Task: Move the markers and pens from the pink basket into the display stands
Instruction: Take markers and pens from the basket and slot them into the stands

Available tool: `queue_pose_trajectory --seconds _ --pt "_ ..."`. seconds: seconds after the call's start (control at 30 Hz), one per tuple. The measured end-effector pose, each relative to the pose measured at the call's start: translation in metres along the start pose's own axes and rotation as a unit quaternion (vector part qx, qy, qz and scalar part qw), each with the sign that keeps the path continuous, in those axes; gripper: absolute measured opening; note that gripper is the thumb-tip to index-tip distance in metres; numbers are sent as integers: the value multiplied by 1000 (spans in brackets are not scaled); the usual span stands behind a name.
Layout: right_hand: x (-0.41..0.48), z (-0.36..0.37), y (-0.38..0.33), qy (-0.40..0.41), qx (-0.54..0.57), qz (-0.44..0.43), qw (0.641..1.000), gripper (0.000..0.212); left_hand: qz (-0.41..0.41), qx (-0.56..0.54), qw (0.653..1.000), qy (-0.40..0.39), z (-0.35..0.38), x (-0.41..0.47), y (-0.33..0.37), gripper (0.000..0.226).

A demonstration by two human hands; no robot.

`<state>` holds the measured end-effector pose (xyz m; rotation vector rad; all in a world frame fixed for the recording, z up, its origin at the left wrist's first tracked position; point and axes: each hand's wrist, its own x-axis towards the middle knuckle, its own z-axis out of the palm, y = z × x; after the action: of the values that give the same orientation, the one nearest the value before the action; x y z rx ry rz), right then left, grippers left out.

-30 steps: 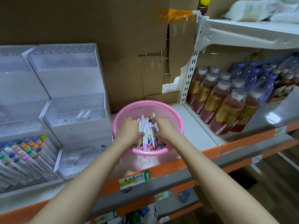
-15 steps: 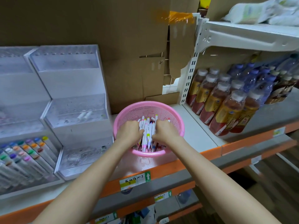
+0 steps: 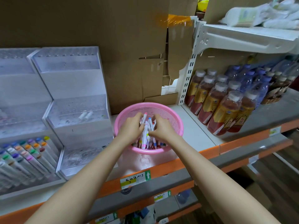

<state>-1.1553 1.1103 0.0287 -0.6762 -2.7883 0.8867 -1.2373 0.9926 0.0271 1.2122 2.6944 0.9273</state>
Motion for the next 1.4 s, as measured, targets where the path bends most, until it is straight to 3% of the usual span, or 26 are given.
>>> queue_pose_trajectory --seconds 0.27,0.57,0.87,1.1,1.4 --pt "-14 -9 -13 59 8 -95 994 44 56 -80 993 70 -13 -9 2 47" --pt "-40 -38 -69 174 41 -204 962 59 122 -51 969 210 -80 -36 29 46" --pt "-42 -20 -182 180 96 -294 934 56 78 22 951 297 -174 -94 -8 44" --pt "-40 20 -266 138 136 -348 917 58 36 -15 938 345 -237 -136 -67 44" --pt "-22 56 -352 163 191 -352 902 54 83 -47 915 391 -305 -145 -127 45"
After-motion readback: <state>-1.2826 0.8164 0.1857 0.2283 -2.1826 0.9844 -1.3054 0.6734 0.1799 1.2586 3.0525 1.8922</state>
